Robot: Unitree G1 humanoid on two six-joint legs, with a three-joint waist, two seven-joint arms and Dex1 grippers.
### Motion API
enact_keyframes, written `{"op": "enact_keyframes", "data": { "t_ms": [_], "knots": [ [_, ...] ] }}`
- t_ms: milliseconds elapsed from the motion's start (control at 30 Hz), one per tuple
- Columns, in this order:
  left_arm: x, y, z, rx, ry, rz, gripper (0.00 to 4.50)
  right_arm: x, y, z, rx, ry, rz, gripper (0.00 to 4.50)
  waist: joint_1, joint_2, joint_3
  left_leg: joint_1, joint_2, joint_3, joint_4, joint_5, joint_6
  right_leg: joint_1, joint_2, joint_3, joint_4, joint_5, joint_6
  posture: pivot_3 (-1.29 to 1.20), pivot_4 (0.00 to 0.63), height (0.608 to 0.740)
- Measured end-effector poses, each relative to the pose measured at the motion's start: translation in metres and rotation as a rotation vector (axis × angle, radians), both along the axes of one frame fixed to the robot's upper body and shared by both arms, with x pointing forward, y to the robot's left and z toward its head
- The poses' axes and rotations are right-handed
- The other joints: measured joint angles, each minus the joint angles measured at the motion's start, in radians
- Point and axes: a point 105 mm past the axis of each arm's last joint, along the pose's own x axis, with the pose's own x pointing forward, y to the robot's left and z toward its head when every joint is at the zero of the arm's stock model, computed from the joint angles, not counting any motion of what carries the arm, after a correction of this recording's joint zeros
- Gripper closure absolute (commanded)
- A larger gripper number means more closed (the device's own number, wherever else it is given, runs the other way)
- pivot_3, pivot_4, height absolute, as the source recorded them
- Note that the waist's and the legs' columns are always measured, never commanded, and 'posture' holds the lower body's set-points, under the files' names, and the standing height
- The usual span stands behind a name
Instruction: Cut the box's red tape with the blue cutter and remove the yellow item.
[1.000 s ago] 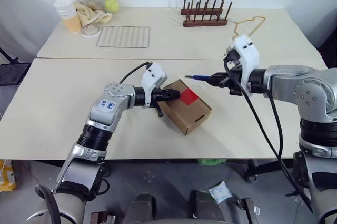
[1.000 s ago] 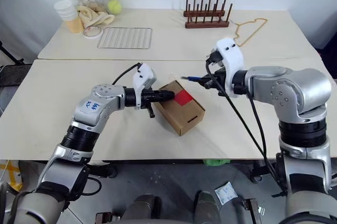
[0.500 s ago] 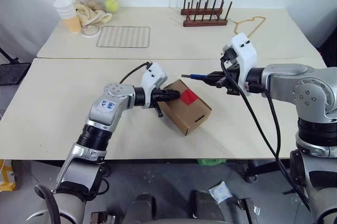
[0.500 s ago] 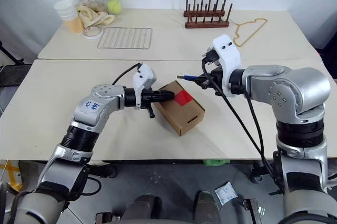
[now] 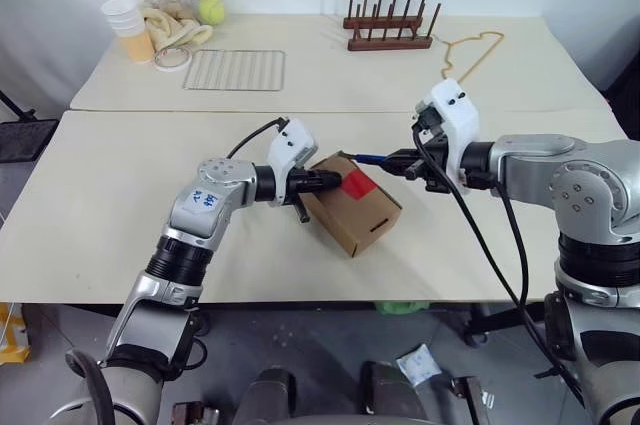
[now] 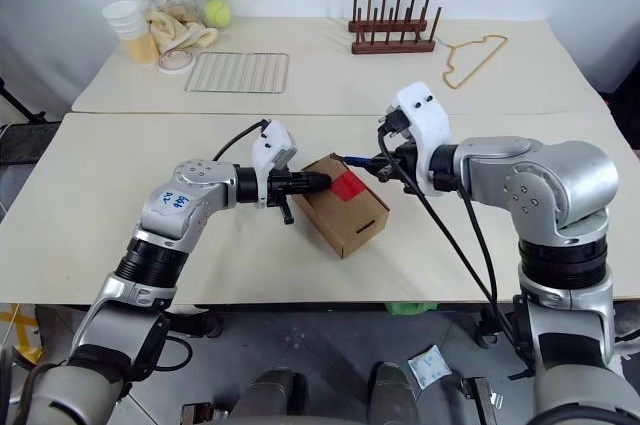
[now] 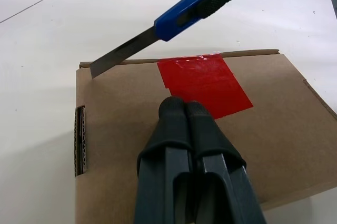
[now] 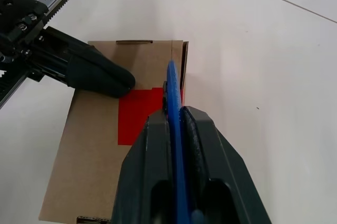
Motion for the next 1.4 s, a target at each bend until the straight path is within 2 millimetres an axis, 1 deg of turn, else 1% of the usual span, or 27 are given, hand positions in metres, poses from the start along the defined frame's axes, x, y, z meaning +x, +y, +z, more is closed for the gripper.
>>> {"op": "enact_keyframes", "data": {
  "t_ms": [300, 1067, 1400],
  "knots": [
    [0.0, 0.0, 0.0, 0.001, 0.001, 0.0, 4.5, 0.004, -0.006, 0.002, 0.011, -0.004, -0.033, 4.42, 0.0, 0.0, 0.0, 0.0, 0.0, 0.0, 0.0, 0.0, 0.0, 0.0, 0.0, 0.0, 0.0, 0.0, 0.0, 0.0, 0.15, 0.74],
    [-0.001, 0.0, 0.0, 0.003, 0.005, 0.001, 4.5, 0.003, -0.006, 0.001, 0.013, 0.001, -0.024, 4.42, 0.0, 0.0, 0.0, 0.0, 0.0, 0.0, 0.0, 0.0, 0.0, 0.0, 0.0, 0.0, 0.0, 0.0, 0.0, 0.0, 0.15, 0.74],
    [-0.001, 0.0, 0.0, 0.003, 0.006, 0.001, 4.5, 0.006, -0.008, 0.013, 0.015, -0.043, -0.032, 4.42, 0.0, 0.0, 0.0, 0.0, 0.0, 0.0, 0.0, 0.0, 0.0, 0.0, 0.0, 0.0, 0.0, 0.0, 0.0, 0.0, 0.15, 0.74]
  ]
}}
